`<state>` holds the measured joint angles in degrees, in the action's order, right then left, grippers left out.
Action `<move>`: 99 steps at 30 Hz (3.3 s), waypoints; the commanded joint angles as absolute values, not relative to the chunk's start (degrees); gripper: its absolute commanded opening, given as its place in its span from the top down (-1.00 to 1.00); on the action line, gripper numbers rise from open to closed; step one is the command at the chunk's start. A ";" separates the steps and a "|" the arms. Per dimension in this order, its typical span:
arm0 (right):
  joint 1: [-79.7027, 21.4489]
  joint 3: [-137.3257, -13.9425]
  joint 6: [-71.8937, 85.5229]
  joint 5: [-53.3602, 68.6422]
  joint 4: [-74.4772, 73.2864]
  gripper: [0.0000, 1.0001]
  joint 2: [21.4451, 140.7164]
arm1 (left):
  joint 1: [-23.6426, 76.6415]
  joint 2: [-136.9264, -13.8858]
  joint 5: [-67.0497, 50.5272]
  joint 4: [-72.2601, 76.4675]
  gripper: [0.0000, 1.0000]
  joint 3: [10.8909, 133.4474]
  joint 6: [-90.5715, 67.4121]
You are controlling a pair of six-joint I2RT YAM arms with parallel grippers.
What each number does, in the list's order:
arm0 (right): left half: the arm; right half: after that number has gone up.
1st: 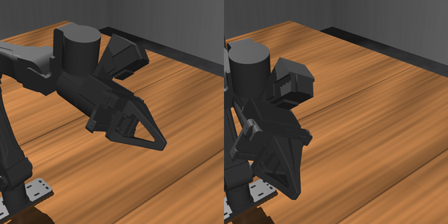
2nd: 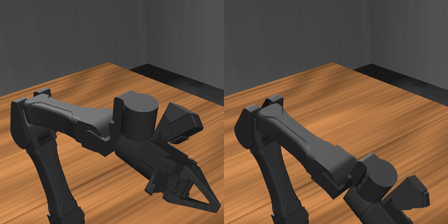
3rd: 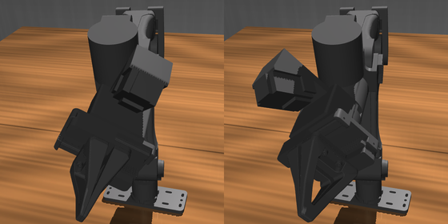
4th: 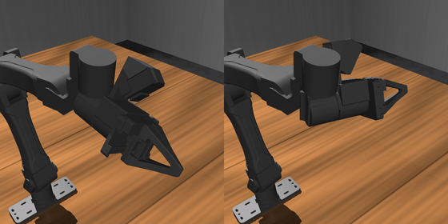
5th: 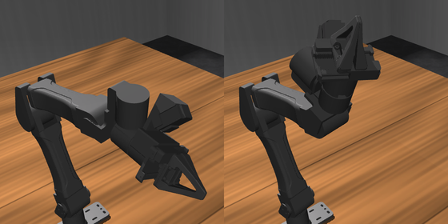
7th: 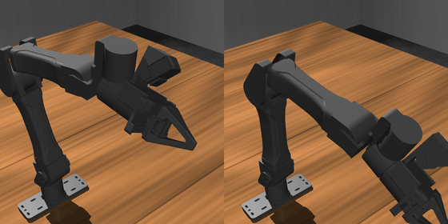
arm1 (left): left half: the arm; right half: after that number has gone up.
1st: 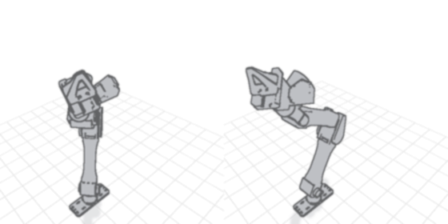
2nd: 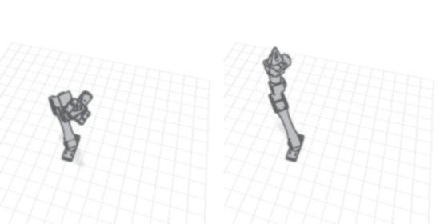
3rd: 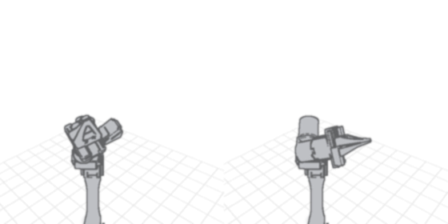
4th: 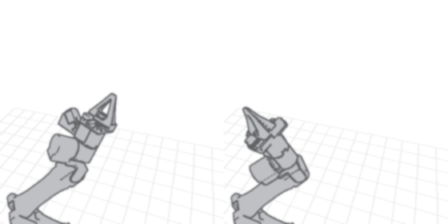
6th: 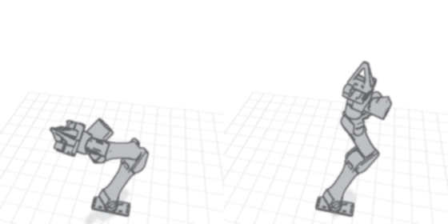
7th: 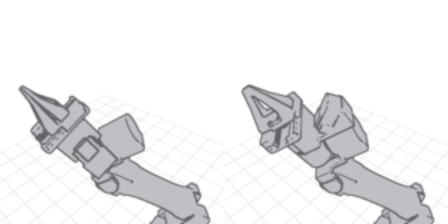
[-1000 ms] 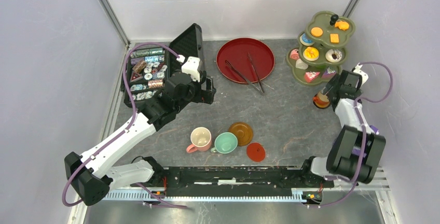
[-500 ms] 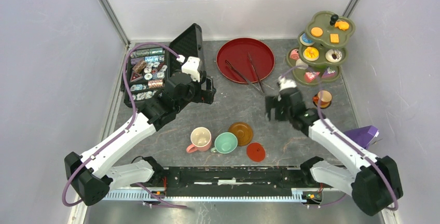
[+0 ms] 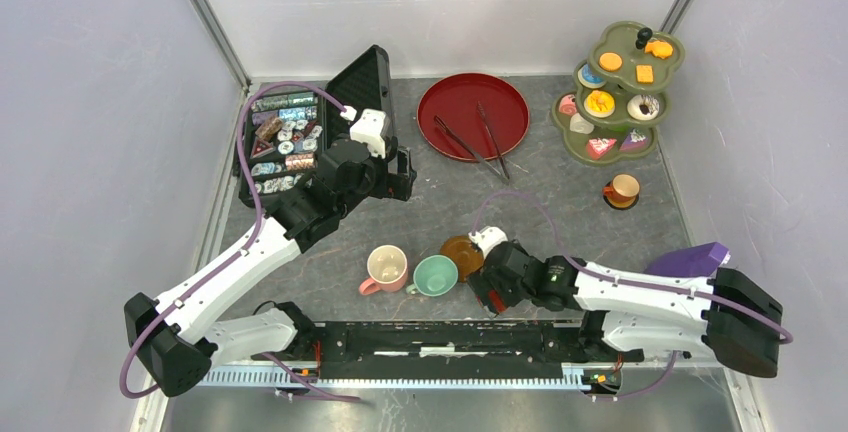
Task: Serve the afternoon tea
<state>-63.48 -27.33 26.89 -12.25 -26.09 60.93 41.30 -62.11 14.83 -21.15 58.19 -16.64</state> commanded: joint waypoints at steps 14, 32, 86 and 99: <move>-69.63 -27.42 34.75 -23.71 -25.90 -0.96 69.05 | 41.04 -62.33 14.90 -20.92 -1.00 59.29 -19.25; -34.91 -20.38 36.21 -30.58 -16.09 -0.66 67.46 | 41.04 -62.12 14.69 -20.92 -1.00 59.24 -19.33; -12.34 -29.27 24.28 -20.13 -8.03 -0.47 78.19 | 41.04 -62.06 15.03 -21.09 -1.00 59.39 -18.98; -5.51 -34.14 22.44 -21.96 -7.46 -0.43 84.32 | 41.04 -61.96 15.38 -21.18 -1.00 59.40 -18.85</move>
